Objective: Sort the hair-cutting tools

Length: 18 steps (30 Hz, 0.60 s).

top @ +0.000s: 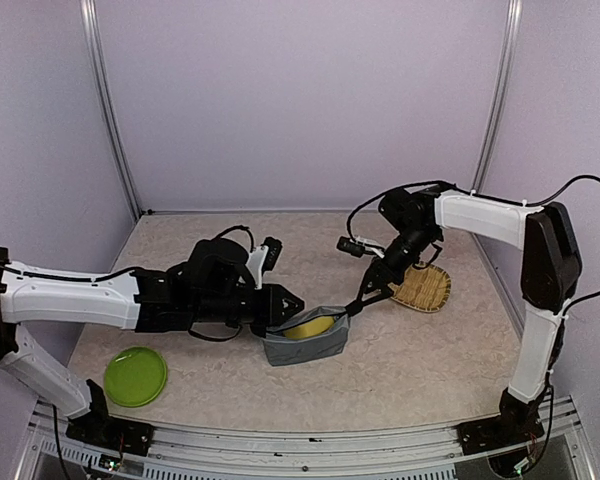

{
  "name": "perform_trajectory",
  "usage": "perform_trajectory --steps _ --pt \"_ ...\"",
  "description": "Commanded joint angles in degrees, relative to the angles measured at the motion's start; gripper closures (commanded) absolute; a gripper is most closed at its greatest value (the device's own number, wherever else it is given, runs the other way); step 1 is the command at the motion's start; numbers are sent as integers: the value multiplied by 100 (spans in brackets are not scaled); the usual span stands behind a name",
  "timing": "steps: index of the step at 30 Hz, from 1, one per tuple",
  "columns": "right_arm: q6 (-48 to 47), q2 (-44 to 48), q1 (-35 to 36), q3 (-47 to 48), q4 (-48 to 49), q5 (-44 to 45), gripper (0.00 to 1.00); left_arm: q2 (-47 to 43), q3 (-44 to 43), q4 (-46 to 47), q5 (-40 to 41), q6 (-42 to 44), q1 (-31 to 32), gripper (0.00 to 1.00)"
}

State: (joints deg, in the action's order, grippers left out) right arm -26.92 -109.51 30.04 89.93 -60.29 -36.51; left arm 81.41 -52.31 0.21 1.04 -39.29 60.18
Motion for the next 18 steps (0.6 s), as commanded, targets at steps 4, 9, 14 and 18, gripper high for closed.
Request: perform_trajectory --steps 4,9,14,18 --pt "-52 -438 -82 -80 -361 -1226 43 1335 -849 92 -923 -116 -20 82" --pt "-42 -583 -86 -110 -372 -1488 51 1695 -995 167 -1025 -256 -130 83" --pt "2 -701 -86 -100 -360 -1671 58 1978 -1111 205 -1212 -298 -217 84" --pt "-157 -828 -86 -88 -459 -2019 77 2241 -1159 370 -1337 -441 -280 82"
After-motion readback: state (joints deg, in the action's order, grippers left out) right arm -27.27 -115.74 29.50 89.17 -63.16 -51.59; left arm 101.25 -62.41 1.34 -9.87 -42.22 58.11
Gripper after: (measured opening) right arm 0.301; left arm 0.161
